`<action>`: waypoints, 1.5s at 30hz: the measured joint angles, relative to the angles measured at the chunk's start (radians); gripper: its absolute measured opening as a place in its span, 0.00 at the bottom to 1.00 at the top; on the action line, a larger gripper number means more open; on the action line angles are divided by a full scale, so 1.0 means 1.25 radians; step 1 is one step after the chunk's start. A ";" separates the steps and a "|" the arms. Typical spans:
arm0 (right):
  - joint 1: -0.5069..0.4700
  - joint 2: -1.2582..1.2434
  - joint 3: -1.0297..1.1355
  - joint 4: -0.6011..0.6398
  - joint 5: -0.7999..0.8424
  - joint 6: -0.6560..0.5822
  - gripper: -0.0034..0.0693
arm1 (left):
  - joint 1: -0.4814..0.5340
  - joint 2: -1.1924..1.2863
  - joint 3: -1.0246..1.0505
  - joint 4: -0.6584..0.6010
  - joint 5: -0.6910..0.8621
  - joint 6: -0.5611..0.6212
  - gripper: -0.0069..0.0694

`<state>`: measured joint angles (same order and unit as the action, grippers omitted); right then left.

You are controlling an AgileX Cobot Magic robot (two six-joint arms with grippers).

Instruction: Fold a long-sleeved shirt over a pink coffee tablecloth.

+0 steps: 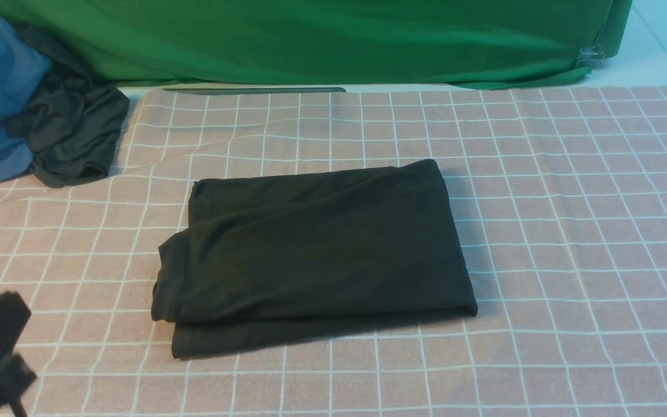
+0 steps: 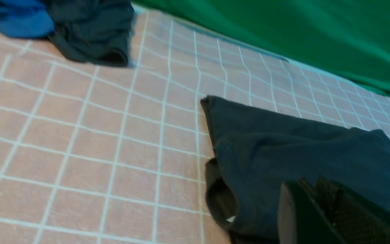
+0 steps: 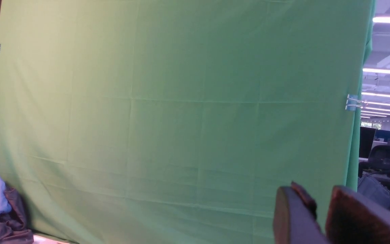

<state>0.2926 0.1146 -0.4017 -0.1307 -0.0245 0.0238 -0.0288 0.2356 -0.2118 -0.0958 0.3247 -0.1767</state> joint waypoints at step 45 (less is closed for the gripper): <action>-0.054 -0.011 0.022 0.001 0.135 0.000 0.37 | 0.000 -0.190 0.174 0.065 -0.084 0.001 0.25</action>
<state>0.2255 0.1009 -0.3743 -0.1299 0.1442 0.0238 -0.0288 -0.0013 0.0062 -0.0143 0.2193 -0.1757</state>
